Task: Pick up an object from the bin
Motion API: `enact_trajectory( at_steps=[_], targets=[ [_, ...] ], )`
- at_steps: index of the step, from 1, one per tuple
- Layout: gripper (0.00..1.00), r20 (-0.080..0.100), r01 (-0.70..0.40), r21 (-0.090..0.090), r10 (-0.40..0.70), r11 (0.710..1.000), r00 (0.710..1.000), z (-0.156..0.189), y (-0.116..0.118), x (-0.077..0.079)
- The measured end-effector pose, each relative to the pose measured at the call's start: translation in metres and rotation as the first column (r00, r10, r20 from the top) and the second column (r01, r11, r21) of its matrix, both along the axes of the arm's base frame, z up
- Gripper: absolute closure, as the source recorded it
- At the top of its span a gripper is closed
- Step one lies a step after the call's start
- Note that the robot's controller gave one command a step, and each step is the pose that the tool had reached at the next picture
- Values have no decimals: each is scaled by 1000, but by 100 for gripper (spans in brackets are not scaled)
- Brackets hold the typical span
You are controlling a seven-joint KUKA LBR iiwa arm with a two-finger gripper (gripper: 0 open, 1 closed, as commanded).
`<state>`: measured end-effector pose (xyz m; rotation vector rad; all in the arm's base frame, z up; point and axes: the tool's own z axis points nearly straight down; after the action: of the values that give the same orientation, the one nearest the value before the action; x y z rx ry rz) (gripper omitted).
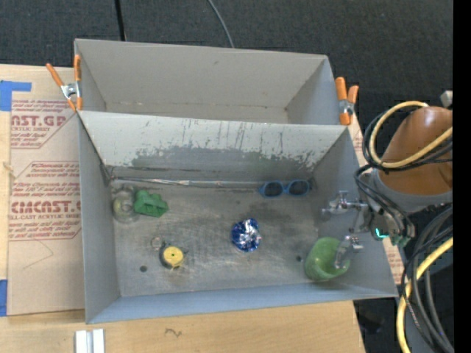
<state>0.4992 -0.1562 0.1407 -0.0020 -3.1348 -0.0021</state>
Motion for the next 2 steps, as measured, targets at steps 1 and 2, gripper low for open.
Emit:
enact_trajectory(
  at_steps=[1,2],
  targets=[
    [0,12,-167,-2,167,986,986,-66,7,-3],
    [100,0,-167,1,167,986,986,-63,6,-5]
  ],
)
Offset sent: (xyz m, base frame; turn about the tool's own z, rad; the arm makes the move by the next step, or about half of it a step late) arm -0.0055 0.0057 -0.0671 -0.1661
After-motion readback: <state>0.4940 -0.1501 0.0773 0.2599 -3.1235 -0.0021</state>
